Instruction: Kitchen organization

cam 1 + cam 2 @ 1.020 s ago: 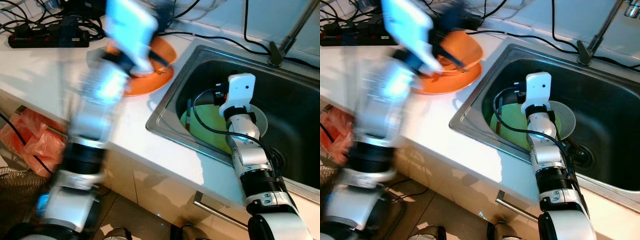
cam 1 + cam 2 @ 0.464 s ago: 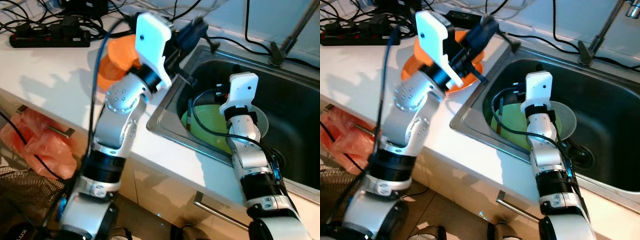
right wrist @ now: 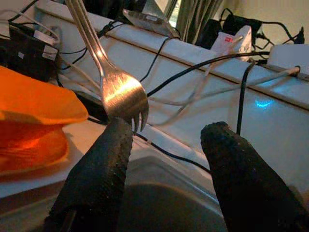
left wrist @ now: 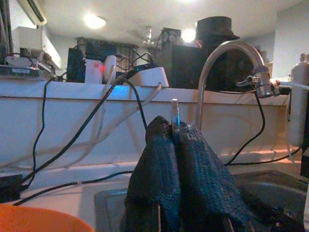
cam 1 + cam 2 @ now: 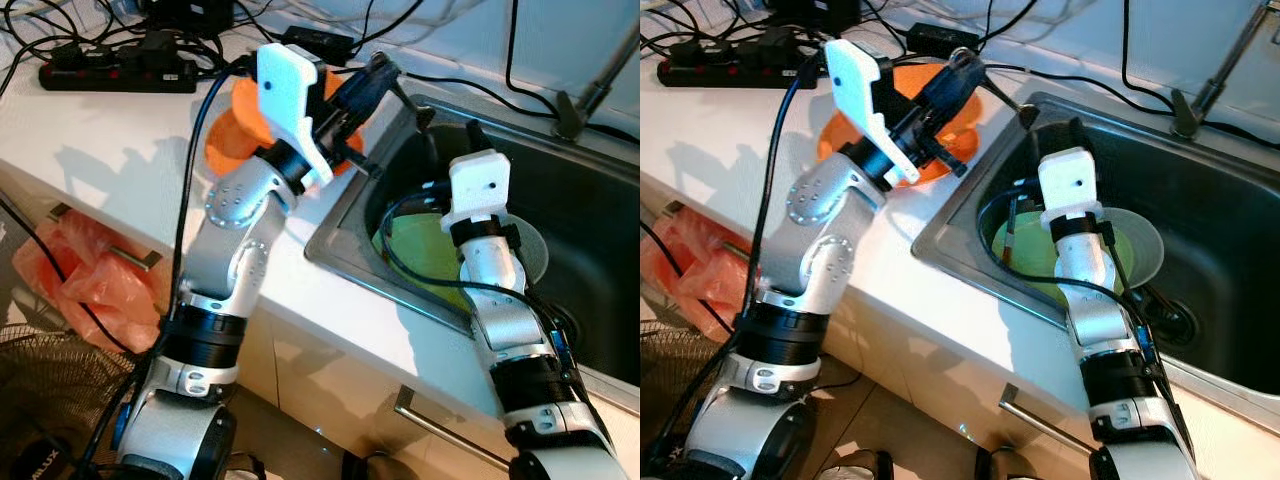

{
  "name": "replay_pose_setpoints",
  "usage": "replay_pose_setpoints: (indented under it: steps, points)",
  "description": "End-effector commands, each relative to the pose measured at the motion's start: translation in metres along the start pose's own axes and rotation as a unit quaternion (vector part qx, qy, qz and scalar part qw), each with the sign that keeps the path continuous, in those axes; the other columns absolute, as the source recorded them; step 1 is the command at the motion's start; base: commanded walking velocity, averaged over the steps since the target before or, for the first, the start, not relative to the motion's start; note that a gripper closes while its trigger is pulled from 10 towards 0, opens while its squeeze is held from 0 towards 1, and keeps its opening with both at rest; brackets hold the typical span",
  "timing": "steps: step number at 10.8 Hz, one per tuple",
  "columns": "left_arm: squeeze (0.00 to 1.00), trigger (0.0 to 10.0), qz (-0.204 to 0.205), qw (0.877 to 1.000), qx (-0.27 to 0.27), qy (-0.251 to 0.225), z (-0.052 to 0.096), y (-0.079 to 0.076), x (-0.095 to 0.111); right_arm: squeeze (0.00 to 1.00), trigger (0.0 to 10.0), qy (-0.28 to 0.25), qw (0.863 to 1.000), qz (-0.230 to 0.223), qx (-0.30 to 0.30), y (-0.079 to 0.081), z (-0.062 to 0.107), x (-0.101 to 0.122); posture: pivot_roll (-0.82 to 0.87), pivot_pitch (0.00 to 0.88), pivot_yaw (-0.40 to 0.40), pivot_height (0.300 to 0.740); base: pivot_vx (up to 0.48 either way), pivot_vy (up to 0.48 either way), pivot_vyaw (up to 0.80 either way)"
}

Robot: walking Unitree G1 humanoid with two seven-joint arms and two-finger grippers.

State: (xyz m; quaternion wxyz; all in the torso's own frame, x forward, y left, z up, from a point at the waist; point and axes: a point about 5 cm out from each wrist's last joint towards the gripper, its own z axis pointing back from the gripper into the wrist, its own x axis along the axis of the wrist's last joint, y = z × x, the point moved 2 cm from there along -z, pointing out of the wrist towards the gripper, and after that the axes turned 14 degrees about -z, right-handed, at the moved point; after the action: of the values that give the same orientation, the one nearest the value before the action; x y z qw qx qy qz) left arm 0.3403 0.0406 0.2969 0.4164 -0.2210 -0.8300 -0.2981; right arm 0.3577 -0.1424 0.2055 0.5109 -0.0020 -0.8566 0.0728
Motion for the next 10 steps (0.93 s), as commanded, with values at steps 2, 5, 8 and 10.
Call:
replay_pose_setpoints:
  steps: [2, 5, 8, 10]
  points:
    - [0.0, 10.0, 0.005, 1.0, -0.009, -0.005, 0.002, 0.002, 0.002, 0.0, 10.0, 0.049, 0.999, 0.009, 0.005, -0.001, 0.021, -0.025, 0.05, 0.129, -0.01, 0.74, 0.0, 0.0, 0.0]
    - [0.0, 10.0, 0.009, 1.0, -0.019, -0.011, 0.001, 0.003, 0.005, 0.0, 10.0, 0.046, 0.999, -0.001, 0.028, 0.008, 0.027, -0.023, 0.05, 0.118, -0.001, 0.74, 0.0, 0.0, 0.0]
    - [0.0, 10.0, 0.023, 0.999, -0.04, -0.013, -0.003, -0.008, 0.001, 0.0, 10.0, 0.027, 0.999, -0.033, 0.032, 0.017, 0.03, -0.014, 0.04, 0.125, 0.005, 0.74, 0.0, 0.0, 0.0]
    - [0.0, 10.0, 0.036, 0.998, -0.048, -0.011, -0.004, -0.014, -0.002, 0.0, 10.0, 0.006, 0.998, -0.047, 0.035, 0.02, 0.027, -0.005, 0.05, 0.134, 0.005, 0.74, 0.0, 0.0, 0.0]
